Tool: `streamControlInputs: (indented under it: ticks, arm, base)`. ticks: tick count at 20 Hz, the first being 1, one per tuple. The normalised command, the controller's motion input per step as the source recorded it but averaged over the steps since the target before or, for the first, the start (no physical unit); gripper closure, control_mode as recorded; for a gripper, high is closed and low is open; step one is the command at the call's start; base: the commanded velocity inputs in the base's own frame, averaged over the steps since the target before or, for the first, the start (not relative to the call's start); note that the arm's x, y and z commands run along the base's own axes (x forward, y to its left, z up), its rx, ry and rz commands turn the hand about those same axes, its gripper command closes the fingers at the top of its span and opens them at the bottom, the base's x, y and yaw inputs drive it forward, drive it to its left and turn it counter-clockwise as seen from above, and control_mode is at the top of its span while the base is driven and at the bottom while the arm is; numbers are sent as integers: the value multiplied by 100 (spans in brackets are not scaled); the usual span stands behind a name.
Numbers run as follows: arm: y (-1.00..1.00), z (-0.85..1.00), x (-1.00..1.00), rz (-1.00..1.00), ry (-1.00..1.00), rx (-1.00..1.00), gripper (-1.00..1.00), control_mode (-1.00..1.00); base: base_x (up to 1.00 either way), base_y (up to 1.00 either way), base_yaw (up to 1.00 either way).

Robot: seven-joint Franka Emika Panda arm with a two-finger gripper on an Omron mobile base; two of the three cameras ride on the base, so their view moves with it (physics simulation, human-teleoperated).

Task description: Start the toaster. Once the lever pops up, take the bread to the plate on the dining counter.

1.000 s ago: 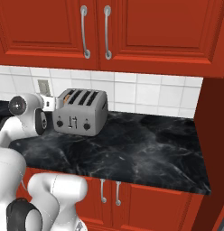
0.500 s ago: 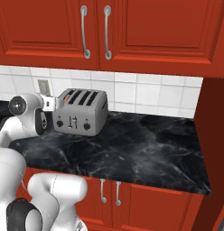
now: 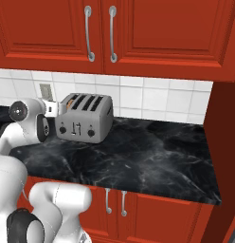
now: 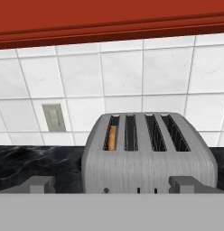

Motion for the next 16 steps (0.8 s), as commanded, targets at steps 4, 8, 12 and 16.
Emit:
streamControlInputs:
  ticks: [4, 8, 12, 16]
  arm:
    - [0, 0, 0, 0, 0, 0, -100, -100]
    - [0, 0, 0, 0, 0, 0, -100, -100]
    - [0, 0, 0, 0, 0, 0, -100, -100]
    - [0, 0, 0, 0, 0, 0, -100, -100]
  base:
    - [0, 0, 0]
    - [0, 0, 0]
    - [0, 0, 0]
    - [0, 0, 0]
